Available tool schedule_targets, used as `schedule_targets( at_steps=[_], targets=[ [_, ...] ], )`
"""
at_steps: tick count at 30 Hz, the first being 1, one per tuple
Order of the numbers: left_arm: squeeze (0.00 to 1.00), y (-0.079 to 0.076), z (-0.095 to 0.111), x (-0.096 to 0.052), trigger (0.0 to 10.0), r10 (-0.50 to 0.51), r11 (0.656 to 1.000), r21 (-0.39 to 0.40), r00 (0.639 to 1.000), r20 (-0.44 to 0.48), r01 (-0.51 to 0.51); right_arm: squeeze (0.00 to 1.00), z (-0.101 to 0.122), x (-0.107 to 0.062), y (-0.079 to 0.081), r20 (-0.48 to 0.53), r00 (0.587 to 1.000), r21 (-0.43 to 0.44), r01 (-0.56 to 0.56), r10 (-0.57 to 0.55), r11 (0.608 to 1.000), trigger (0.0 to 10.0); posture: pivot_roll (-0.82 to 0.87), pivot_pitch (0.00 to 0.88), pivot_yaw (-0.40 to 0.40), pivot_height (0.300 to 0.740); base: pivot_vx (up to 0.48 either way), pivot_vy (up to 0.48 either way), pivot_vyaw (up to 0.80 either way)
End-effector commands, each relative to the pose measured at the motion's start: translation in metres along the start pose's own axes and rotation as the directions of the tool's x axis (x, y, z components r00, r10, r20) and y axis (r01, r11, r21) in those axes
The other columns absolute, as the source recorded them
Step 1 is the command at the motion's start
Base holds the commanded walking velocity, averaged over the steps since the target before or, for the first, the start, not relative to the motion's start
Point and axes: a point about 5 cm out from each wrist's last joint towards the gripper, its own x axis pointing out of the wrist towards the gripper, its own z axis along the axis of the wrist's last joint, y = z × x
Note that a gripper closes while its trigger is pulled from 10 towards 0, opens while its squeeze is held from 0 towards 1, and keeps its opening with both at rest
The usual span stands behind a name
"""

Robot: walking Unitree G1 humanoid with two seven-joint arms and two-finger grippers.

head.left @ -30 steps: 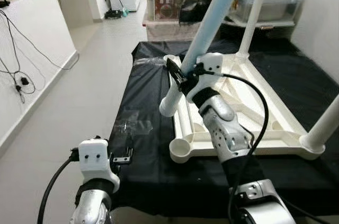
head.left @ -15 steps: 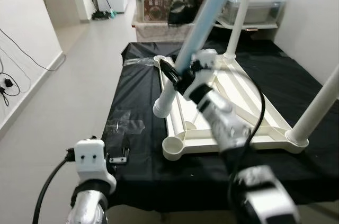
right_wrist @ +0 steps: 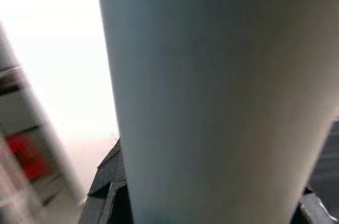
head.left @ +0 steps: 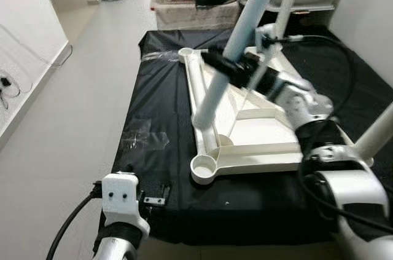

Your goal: Building children table

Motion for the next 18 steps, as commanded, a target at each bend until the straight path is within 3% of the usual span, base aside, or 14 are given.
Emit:
schedule_targets(
  at_steps=[1, 2, 4, 10, 15, 18],
  targets=[
    [0.00, -0.004, -0.001, -0.007, 10.0, -0.051, 0.999, 0.000, 0.998, -0.025, 0.051, 0.00, -0.004, 0.001, 0.009, -0.026, 0.988, 0.019, -0.150, 0.151, 0.988, 10.0, 0.14, 0.178, 0.015, 0.740, 0.000, 0.000, 0.00],
    [0.00, -0.004, -0.001, -0.007, 10.0, -0.051, 0.999, 0.000, 0.998, -0.025, 0.051, 0.00, -0.004, 0.001, 0.009, -0.026, 0.988, 0.019, -0.150, 0.151, 0.988, 10.0, 0.14, 0.178, 0.015, 0.740, 0.000, 0.000, 0.00],
    [0.00, -0.008, -0.001, -0.017, 10.0, -0.119, 0.993, 0.001, 0.991, -0.054, 0.119, 0.00, -0.009, 0.002, 0.017, -0.036, 0.964, 0.025, -0.262, 0.263, 0.965, 10.0, 0.15, 0.196, 0.021, 0.740, 0.000, 0.000, 0.00],
    [0.00, -0.011, -0.005, -0.028, 10.0, -0.196, 0.980, 0.028, 0.976, -0.099, 0.199, 0.00, -0.017, 0.013, 0.025, -0.067, 0.923, 0.012, -0.379, 0.378, 0.926, 10.0, 0.16, 0.200, 0.027, 0.740, 0.000, 0.000, 0.00],
    [0.00, -0.013, -0.008, -0.029, 10.0, -0.209, 0.976, 0.031, 0.972, -0.109, 0.213, 0.00, -0.019, 0.016, 0.027, -0.077, 0.910, 0.005, -0.408, 0.408, 0.913, 10.0, 0.16, 0.200, 0.027, 0.740, 0.000, 0.000, 0.00],
    [0.00, -0.015, -0.009, -0.031, 10.0, -0.217, 0.974, 0.042, 0.969, -0.118, 0.223, 0.00, -0.025, 0.022, 0.029, -0.133, 0.896, -0.004, -0.428, 0.424, 0.904, 10.0, 0.16, 0.204, 0.027, 0.740, 0.000, 0.000, 0.00]
  ],
)
